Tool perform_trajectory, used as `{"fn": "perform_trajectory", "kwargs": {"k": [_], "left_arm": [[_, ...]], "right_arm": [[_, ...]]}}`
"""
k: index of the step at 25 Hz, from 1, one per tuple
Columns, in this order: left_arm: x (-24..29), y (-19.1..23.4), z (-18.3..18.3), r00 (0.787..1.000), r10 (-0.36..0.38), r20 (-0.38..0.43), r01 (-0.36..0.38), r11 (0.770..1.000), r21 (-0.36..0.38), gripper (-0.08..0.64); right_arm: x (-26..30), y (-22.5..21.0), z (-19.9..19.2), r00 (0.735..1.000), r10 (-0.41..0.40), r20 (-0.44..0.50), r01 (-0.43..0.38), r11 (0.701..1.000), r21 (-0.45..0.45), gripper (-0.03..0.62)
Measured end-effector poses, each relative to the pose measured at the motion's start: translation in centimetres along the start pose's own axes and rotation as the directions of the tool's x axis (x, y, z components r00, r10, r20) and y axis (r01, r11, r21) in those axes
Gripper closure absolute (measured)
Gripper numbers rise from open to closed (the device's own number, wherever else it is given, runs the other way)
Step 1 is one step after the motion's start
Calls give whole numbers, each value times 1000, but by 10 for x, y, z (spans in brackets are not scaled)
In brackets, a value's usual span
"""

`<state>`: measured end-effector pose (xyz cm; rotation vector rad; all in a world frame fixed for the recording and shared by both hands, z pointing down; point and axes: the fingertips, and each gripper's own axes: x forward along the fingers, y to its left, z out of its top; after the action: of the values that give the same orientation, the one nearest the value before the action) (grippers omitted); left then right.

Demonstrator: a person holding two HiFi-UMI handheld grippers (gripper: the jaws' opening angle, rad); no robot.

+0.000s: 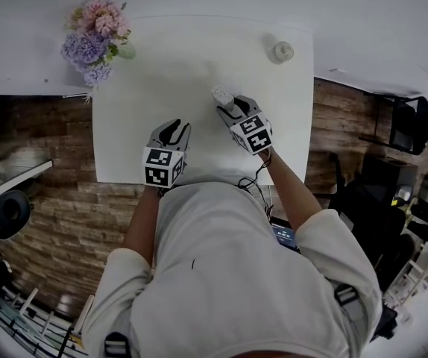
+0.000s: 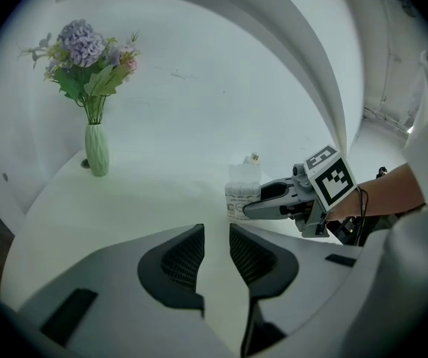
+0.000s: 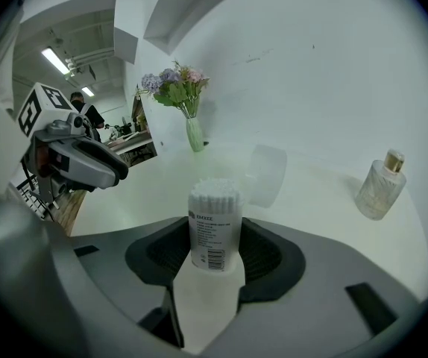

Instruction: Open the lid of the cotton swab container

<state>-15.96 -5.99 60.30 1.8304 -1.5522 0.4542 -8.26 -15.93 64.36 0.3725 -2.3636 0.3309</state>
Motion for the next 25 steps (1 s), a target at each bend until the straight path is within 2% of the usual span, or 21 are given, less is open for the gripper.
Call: {"fn": "perform_trajectory", "kwargs": {"k": [6, 15, 25], "left_arm": [[2, -5, -4, 1000, -13, -14, 13, 1000, 4, 443], [6, -13, -9, 999, -35, -25, 35, 999, 13, 443], [10, -21, -14, 998, -61, -35, 62, 998, 27, 443]], "right_arm": [[-2, -2, -10, 1000, -5, -19, 5, 999, 40, 399], [-4, -2, -25, 998, -34, -58, 36, 999, 35, 394], [-10, 3, -39, 997, -41, -73, 45, 997, 56, 286]]}}
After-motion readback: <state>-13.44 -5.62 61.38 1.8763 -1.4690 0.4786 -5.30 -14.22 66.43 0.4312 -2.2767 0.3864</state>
